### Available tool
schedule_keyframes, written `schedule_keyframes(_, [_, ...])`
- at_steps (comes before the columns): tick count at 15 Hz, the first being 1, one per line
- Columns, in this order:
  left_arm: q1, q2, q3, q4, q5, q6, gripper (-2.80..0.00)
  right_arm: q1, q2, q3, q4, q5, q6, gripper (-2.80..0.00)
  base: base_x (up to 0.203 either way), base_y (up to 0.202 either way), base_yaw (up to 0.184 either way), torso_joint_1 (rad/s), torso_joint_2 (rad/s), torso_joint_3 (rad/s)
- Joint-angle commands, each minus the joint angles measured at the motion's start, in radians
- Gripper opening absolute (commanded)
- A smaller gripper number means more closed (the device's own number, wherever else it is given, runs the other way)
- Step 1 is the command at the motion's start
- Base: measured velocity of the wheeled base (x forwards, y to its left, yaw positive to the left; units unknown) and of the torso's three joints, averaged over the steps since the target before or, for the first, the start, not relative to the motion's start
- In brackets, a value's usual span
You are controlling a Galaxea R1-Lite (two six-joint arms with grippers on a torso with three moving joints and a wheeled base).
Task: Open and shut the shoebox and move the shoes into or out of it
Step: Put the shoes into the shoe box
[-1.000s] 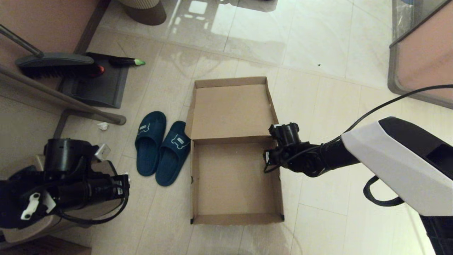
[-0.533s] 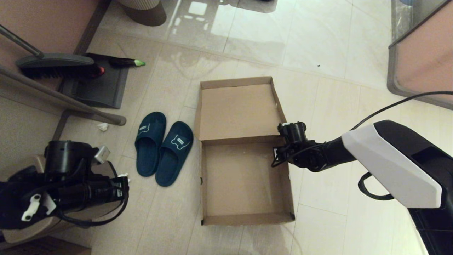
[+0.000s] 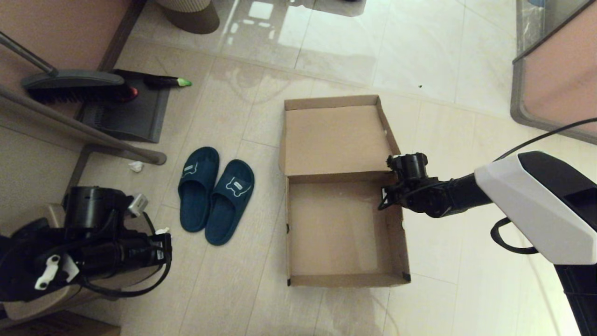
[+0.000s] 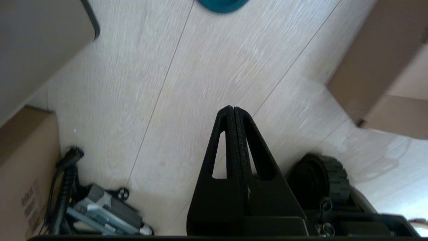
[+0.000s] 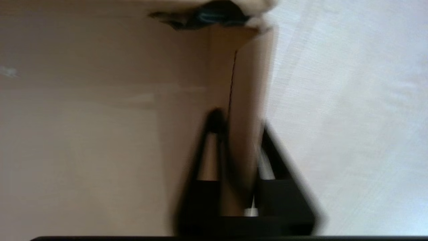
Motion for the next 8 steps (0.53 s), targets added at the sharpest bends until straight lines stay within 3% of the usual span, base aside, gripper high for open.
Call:
schedule_keyframes(1, [0.001, 0.035, -0.004, -0.036, 0.001, 0.002, -2.80, -0.005, -0.008, 0.012, 0.000, 0.001, -0.009, 0.00, 0.000, 0.000, 0.000, 0.000, 0.00, 0.000])
schedule_keyframes(5, [0.016, 0.114, -0.004, -0.151, -0.001, 0.073, -2.80, -0.004, -0.023, 0.016, -0.001, 0.007, -0.007, 0.00, 0.000, 0.000, 0.000, 0.000, 0.00, 0.000])
schedule_keyframes(8, [0.019, 0.200, -0.014, -0.274, -0.009, 0.084, -2.80, -0.004, -0.060, 0.034, 0.000, 0.031, -0.010, 0.00, 0.000, 0.000, 0.000, 0.000, 0.00, 0.000])
